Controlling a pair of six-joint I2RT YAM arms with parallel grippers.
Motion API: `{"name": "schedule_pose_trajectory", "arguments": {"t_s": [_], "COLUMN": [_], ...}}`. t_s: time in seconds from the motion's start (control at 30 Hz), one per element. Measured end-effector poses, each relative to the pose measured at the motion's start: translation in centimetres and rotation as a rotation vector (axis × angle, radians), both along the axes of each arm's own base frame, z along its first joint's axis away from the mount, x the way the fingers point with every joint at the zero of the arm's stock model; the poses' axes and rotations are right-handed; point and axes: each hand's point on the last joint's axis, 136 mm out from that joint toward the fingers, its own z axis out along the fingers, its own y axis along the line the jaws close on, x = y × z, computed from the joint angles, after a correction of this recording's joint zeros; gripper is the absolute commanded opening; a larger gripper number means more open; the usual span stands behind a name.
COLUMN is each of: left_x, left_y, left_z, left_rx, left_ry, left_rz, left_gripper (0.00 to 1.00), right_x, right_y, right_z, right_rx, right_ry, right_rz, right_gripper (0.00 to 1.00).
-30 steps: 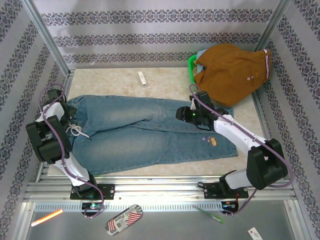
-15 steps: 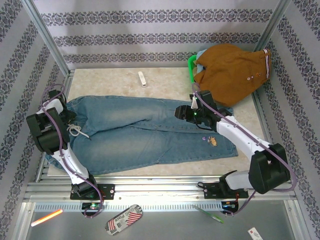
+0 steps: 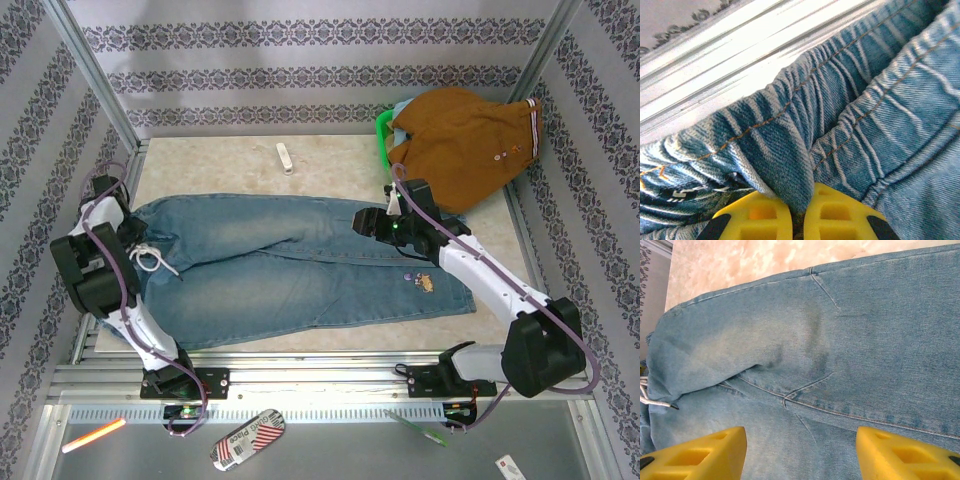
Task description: Fold and stack the trousers
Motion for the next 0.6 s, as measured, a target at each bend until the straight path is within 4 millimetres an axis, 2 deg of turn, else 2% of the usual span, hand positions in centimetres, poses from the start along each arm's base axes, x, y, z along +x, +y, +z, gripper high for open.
{"name": "schedule_pose_trajectory", "arguments": {"t_s": [0.1, 0.2, 0.23, 0.27, 0.3, 0.33, 0.5, 0.6], "left_x": [-0.1, -0.5, -0.7, -0.9, -1.1, -1.3, -3.2, -2.9], "left_y": [-0.4, -0.6, -0.7, -0.7, -0.7, -0.6, 0.8, -0.1], "left_z": [2.7, 4.3, 4.5, 4.5, 4.5, 4.5, 4.9, 6.7], "left_rx": [0.016, 0.028, 0.030, 0.030, 0.029, 0.031, 0.034, 0.042], "left_ry": [-0.054, -0.074, -0.069, -0.062, -0.055, -0.046, -0.050, -0.102], "left_rz": [-0.015, -0.026, -0.032, -0.036, -0.040, -0.042, 0.008, -0.022], "left_gripper": [0.08, 0.11, 0.16, 0.29, 0.49, 0.61, 0.71, 0.78], "right_x": [0.0, -0.1, -0.1, -0.1, -0.2, -0.3, -0.5, 0.1], "right_y": [0.1, 0.2, 0.2, 0.2, 0.2, 0.2, -0.4, -1.3], "right_z": [0.1, 0.1, 0.2, 0.2, 0.4, 0.6, 1.3, 0.7], "right_rx": [0.006, 0.011, 0.012, 0.013, 0.016, 0.018, 0.028, 0.021], "right_ry": [0.001, 0.001, 0.000, -0.002, -0.005, -0.010, -0.033, -0.018], "right_rz": [0.004, 0.008, 0.009, 0.009, 0.011, 0.011, 0.000, -0.029], "right_gripper": [0.60, 0.60, 0.60, 0.60, 0.60, 0.60, 0.64, 0.64]}}
